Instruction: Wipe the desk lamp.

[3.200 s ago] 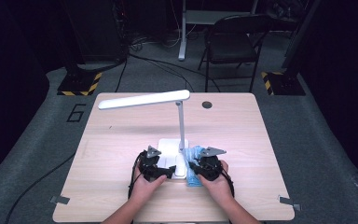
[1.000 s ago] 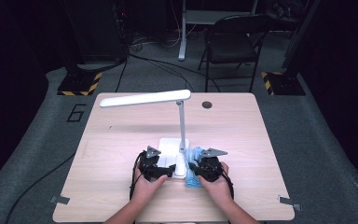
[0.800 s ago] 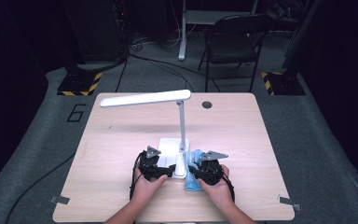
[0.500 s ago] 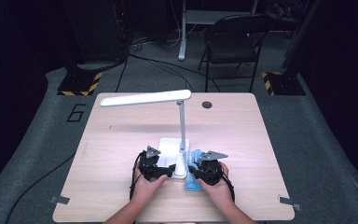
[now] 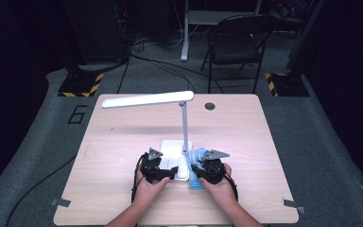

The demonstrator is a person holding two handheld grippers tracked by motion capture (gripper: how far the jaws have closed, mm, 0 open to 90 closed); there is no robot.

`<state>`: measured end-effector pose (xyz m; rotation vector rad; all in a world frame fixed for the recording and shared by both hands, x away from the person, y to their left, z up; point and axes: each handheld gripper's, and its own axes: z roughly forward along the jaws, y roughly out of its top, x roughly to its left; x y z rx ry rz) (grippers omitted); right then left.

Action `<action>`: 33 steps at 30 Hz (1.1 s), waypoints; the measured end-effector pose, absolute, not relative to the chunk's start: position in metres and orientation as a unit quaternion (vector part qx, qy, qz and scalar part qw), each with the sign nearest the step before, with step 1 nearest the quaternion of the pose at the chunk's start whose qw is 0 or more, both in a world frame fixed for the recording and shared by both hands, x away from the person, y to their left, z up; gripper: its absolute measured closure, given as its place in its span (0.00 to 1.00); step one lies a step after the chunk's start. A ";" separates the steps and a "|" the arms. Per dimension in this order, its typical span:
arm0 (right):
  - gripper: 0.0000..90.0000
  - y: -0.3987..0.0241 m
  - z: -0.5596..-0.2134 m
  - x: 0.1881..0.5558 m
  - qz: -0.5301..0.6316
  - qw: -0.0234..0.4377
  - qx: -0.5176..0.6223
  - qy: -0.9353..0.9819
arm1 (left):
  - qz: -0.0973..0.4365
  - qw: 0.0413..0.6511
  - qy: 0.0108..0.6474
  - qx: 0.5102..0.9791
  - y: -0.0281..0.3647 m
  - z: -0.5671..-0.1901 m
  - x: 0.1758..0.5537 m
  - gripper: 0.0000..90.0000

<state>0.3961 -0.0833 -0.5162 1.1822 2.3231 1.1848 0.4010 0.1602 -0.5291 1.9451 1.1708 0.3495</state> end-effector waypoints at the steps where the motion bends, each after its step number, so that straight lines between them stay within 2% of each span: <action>1: 0.71 -0.083 -0.517 0.397 0.411 0.140 0.413 0.801 | 0.139 0.410 0.465 0.773 0.160 -0.529 0.401 0.05; 12: 0.82 -0.095 -0.510 0.408 0.430 0.108 0.440 0.781 | 0.139 0.410 0.467 0.771 0.160 -0.529 0.401 0.05; 24: 0.82 -0.104 -0.479 0.421 0.462 0.124 0.452 0.753 | 0.138 0.410 0.467 0.771 0.160 -0.529 0.401 0.05; 33: 0.82 -0.100 -0.467 0.431 0.480 0.117 0.454 0.741 | 0.136 0.412 0.469 0.769 0.160 -0.529 0.401 0.05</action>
